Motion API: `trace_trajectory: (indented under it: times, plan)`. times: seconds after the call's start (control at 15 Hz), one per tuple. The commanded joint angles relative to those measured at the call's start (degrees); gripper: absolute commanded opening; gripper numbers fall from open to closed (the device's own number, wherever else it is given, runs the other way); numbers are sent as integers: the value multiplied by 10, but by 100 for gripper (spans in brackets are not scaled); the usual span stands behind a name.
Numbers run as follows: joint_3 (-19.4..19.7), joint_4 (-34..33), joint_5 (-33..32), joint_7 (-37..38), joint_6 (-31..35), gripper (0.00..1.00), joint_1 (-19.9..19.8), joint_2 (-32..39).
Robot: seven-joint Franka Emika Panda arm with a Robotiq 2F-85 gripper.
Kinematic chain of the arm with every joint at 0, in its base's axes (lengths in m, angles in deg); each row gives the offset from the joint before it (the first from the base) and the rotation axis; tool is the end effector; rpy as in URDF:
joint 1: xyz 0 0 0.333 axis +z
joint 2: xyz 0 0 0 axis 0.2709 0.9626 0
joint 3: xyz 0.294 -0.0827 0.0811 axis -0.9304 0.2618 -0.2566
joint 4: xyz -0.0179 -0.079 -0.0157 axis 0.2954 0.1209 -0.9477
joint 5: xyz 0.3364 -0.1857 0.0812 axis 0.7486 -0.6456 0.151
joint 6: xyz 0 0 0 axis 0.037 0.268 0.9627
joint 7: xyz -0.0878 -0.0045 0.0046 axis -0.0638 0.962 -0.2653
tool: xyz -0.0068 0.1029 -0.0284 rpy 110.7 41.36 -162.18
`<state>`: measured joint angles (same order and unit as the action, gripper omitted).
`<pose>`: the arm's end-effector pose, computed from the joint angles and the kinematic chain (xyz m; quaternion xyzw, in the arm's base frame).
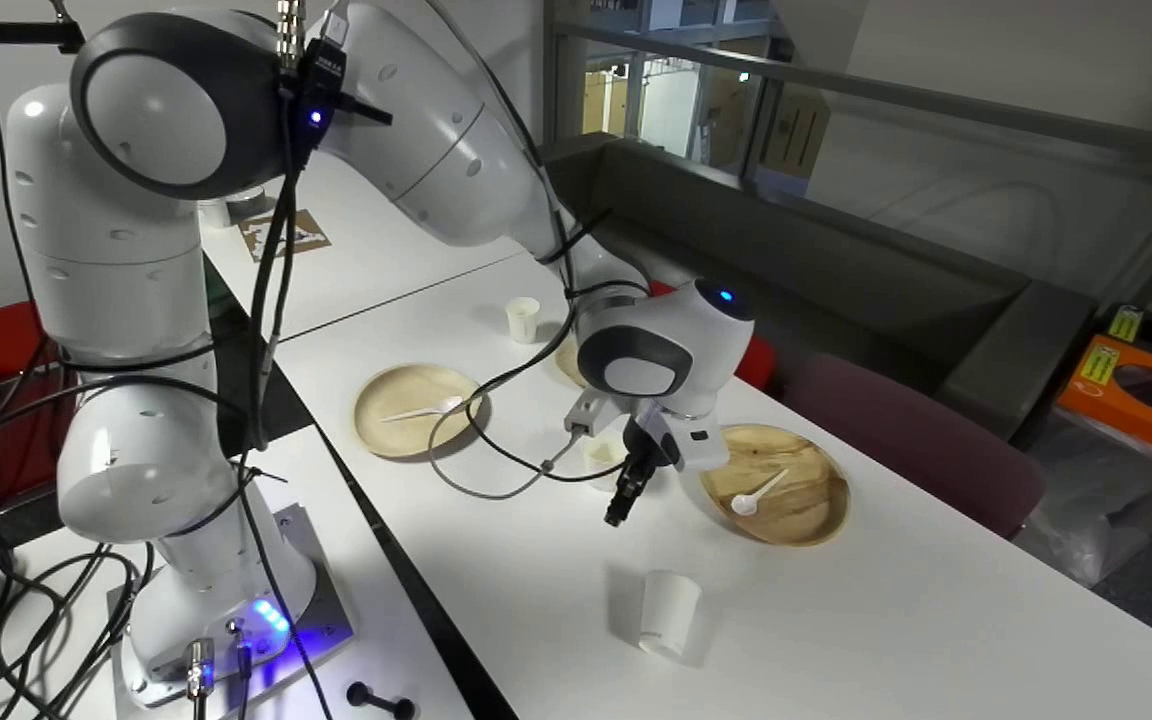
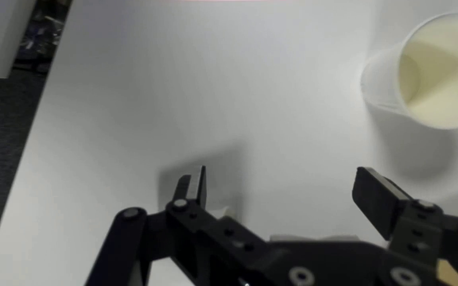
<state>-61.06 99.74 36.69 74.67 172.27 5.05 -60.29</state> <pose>0.4730 -0.2506 0.2598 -0.8559 0.5072 0.1007 0.0056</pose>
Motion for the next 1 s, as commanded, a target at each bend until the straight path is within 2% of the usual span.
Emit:
trace_trajectory:
  times: [0.0, 0.27, 0.53, 0.73, 0.93]
  plan:
    - [31, -26, -113, 103, -56, 100, 12, 9]
    - [41, -67, -206, 245, -104, 100, 22, 24]
    - [27, -133, -252, 370, -178, 100, 38, 79]
    - [15, -184, -269, 431, -231, 100, 54, 137]
    - [7, -231, -284, 454, -274, 100, 62, 192]
